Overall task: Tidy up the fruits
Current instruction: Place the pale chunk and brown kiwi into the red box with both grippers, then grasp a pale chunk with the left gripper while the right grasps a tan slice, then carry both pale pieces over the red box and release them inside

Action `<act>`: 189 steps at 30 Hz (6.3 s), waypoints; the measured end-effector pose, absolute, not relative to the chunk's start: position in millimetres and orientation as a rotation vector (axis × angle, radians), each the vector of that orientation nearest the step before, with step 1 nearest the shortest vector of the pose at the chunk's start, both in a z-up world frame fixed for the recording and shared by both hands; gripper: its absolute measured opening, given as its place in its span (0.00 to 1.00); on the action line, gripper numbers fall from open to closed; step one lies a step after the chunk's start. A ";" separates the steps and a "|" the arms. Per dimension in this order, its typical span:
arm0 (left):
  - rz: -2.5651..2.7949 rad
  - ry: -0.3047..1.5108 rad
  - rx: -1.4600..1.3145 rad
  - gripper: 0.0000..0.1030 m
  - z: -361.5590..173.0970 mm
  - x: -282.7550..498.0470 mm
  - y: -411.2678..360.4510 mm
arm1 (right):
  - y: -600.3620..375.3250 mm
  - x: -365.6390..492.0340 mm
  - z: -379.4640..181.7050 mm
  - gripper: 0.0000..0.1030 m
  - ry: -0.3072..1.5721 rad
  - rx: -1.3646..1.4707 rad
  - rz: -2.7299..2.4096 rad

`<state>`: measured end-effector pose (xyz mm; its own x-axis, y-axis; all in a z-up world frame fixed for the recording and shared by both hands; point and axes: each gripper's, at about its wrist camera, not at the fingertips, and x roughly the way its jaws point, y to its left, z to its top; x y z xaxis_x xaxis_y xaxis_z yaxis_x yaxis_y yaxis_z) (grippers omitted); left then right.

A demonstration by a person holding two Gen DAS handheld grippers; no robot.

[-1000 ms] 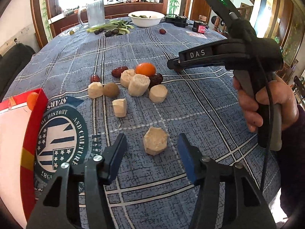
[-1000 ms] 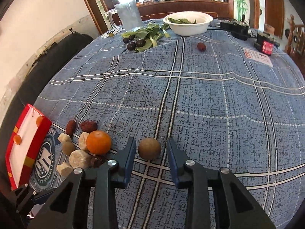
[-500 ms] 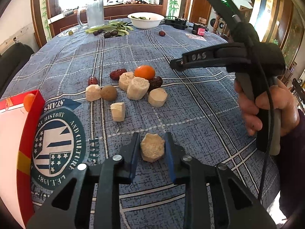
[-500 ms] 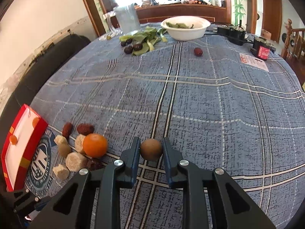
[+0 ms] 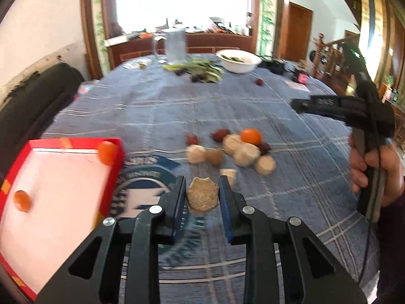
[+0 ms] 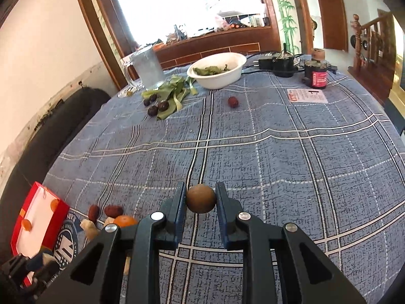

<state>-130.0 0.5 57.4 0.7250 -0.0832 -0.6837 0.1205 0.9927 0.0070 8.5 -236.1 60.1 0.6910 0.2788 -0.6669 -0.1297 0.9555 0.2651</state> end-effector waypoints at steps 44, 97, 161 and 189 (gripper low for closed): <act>0.109 0.654 0.010 0.27 70.7 -145.1 67.5 | -200.1 -19.8 71.0 0.22 0.643 0.053 0.178; 0.437 0.716 -0.050 0.29 47.8 -157.0 195.4 | 0.5 -98.2 60.8 0.55 0.773 0.129 0.812; -0.231 0.958 0.135 0.17 17.1 -70.8 -40.5 | -211.3 -29.8 55.6 0.24 0.824 0.254 0.388; -0.111 0.838 0.021 0.16 52.2 -107.6 10.3 | -219.4 -30.8 58.0 0.24 0.774 0.250 0.306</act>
<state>-107.6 10.3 52.2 0.6636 -0.0898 -0.7427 0.1065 0.9940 -0.0250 -30.8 -219.4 58.0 0.6751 0.3594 -0.6442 -0.1778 0.9268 0.3308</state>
